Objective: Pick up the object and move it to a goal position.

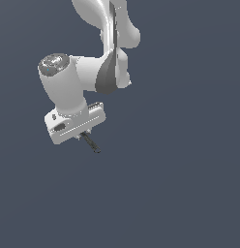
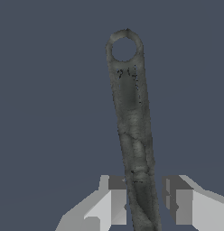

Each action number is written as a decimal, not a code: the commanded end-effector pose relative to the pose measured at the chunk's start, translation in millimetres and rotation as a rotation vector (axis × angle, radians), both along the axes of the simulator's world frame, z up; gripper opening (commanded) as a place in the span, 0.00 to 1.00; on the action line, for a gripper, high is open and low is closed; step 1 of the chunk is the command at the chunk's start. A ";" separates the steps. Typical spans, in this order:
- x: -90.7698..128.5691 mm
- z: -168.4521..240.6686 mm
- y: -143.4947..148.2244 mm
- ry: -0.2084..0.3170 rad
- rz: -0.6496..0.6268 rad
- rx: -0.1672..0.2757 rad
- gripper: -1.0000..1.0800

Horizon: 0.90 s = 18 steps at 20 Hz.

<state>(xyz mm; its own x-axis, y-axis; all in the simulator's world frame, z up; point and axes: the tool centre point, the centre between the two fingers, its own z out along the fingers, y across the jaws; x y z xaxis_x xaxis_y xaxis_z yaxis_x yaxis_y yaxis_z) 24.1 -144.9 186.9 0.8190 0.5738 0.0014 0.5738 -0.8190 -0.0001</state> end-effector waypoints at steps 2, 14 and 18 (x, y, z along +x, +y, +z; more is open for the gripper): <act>4.8 39.0 -10.5 0.000 0.000 0.000 0.00; 22.4 152.3 -43.2 0.001 -0.001 0.000 0.00; 27.3 179.0 -51.3 0.001 -0.001 0.000 0.00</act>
